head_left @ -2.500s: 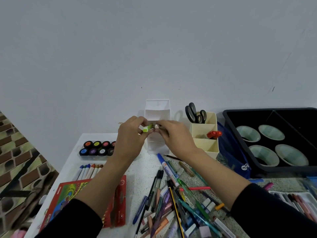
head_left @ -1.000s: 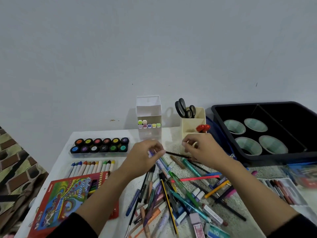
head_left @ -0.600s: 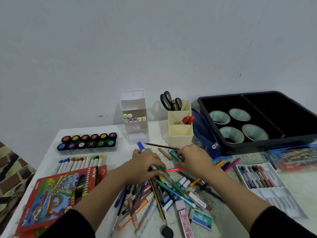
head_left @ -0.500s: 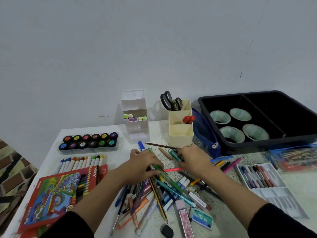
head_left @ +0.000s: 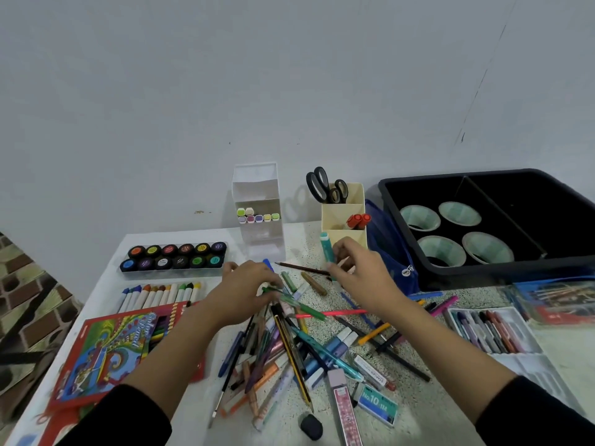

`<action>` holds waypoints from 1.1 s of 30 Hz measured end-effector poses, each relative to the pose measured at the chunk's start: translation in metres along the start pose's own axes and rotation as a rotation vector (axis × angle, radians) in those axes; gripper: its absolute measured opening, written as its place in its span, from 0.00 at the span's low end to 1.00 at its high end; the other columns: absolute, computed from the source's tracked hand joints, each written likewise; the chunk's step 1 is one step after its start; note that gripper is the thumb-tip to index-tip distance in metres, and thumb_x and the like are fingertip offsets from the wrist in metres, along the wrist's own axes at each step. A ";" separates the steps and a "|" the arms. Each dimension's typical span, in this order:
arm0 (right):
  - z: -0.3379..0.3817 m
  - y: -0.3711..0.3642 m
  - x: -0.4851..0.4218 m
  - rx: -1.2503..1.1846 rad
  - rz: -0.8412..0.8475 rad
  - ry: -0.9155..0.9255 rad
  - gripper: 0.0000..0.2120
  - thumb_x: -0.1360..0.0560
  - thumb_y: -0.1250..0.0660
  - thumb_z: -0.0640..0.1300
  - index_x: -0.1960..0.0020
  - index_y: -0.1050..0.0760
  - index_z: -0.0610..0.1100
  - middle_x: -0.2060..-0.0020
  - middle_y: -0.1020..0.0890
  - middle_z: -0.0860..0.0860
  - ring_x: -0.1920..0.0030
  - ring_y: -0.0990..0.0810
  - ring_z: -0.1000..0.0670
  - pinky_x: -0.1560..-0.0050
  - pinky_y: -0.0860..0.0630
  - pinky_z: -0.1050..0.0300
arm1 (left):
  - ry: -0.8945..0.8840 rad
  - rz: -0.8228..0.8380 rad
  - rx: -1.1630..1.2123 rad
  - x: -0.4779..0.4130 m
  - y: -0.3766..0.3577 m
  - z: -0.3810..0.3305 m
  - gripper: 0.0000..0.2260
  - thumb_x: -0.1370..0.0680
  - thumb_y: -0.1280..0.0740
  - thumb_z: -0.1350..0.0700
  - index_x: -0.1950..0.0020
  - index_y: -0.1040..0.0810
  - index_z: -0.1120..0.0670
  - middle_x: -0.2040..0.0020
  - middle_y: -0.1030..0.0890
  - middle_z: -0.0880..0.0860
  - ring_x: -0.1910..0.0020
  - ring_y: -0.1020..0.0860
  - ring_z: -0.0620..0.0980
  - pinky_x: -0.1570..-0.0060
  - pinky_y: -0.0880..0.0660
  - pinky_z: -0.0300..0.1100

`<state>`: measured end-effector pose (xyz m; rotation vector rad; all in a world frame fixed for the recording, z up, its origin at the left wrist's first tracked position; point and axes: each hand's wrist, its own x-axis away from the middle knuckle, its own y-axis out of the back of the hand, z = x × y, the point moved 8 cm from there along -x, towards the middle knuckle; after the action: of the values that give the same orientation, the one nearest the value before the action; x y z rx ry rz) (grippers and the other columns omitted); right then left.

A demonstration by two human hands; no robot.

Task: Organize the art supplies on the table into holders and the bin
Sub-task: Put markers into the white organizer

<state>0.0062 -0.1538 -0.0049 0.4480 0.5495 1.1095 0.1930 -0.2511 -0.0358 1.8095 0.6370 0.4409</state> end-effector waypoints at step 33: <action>0.001 0.005 0.003 -0.067 0.038 0.045 0.16 0.22 0.33 0.40 0.38 0.31 0.52 0.59 0.21 0.51 0.71 0.24 0.54 0.70 0.29 0.59 | -0.002 0.155 -0.113 -0.015 -0.048 -0.097 0.09 0.31 0.27 0.46 0.62 0.18 0.52 0.67 0.19 0.48 0.65 0.20 0.48 0.61 0.19 0.45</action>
<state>0.0043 -0.1491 -0.0011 0.3779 0.5438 1.1736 0.1147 -0.1757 -0.0506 1.7573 0.4623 0.5684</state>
